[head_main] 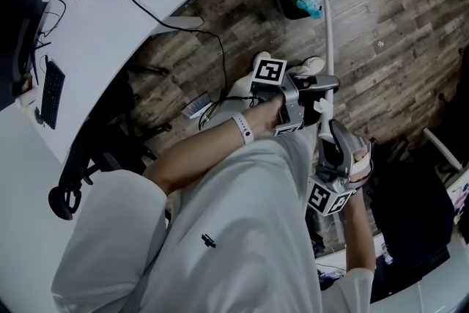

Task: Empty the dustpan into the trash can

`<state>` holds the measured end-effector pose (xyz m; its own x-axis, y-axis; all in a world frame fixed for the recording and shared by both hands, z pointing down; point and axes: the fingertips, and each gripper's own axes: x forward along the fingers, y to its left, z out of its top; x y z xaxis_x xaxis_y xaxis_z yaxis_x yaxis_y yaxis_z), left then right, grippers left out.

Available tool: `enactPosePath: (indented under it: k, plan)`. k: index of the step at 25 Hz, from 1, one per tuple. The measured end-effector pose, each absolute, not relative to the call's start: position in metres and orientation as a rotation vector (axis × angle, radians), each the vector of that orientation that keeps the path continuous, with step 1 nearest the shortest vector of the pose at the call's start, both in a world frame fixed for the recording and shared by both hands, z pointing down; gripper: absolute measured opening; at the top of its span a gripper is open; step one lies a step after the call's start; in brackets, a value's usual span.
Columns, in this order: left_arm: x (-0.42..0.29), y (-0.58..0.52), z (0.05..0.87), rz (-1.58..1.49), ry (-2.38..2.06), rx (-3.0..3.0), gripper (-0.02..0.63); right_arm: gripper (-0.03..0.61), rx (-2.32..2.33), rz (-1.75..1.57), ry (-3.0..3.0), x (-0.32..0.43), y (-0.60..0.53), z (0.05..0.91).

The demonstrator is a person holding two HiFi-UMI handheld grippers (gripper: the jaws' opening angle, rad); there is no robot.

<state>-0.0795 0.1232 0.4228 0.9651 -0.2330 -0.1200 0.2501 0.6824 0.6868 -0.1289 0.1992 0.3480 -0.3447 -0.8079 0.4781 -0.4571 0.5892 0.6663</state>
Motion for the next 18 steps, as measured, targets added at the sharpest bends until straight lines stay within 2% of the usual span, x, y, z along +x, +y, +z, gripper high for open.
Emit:
enactPosePath:
  k: [18]
  plan:
    - [-0.070, 0.113, 0.415, -0.292, 0.024, 0.770, 0.101, 0.114, 1.047, -0.505, -2.000, -0.119, 0.187, 0.338]
